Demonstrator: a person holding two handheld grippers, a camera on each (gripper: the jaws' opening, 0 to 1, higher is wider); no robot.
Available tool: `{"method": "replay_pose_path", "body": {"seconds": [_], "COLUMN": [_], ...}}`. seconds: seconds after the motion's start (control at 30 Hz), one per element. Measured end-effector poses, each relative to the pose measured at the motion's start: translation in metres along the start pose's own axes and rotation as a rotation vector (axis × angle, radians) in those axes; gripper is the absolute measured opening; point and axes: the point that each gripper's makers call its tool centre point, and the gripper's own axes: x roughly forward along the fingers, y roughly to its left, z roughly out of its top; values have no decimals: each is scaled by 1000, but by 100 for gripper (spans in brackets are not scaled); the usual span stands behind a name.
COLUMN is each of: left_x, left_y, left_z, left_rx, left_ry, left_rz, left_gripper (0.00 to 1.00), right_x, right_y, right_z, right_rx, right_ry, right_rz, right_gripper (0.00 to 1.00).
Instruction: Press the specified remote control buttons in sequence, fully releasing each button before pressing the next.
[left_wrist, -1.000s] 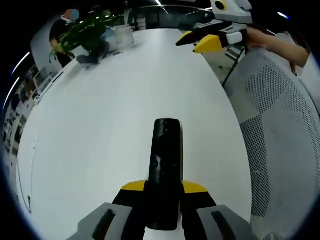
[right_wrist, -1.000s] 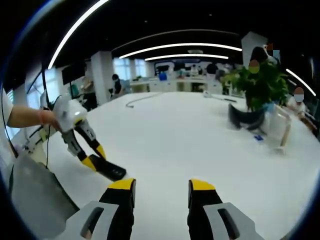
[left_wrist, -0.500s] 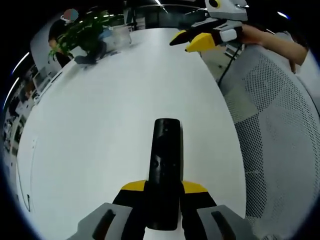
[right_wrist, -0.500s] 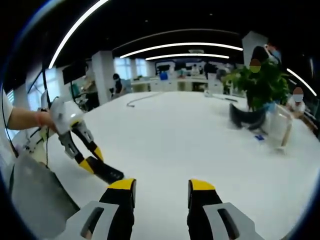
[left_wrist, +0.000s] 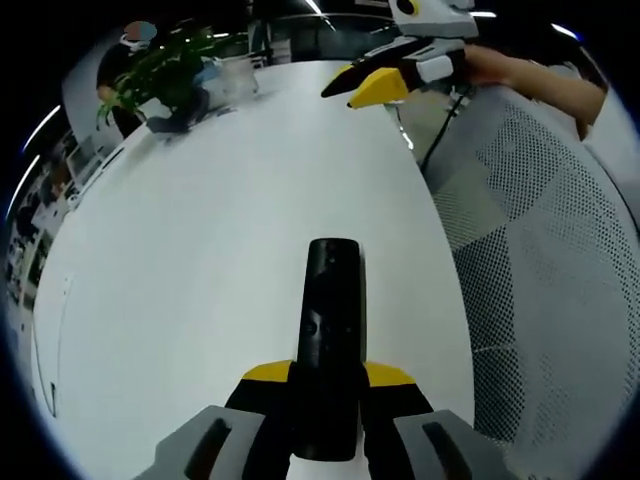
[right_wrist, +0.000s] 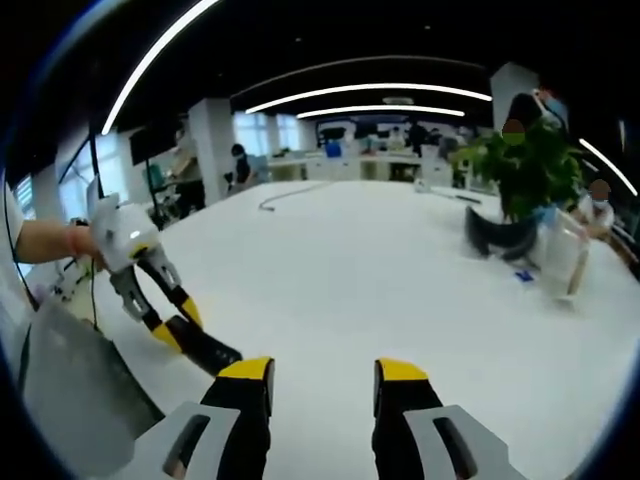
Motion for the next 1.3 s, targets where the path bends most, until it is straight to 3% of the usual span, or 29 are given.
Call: {"method": "replay_pose_path", "body": {"seconds": [1.3], "left_x": [-1], "left_y": [-35], "left_z": [-3], "left_rx": [-17], "left_ry": [21], "left_rz": [13], "left_gripper": [24], "right_x": [6], "right_y": [8], "right_z": [-12], "right_rx": [-6], "right_ry": [65], "right_rz": [39], "right_gripper": [34]}}
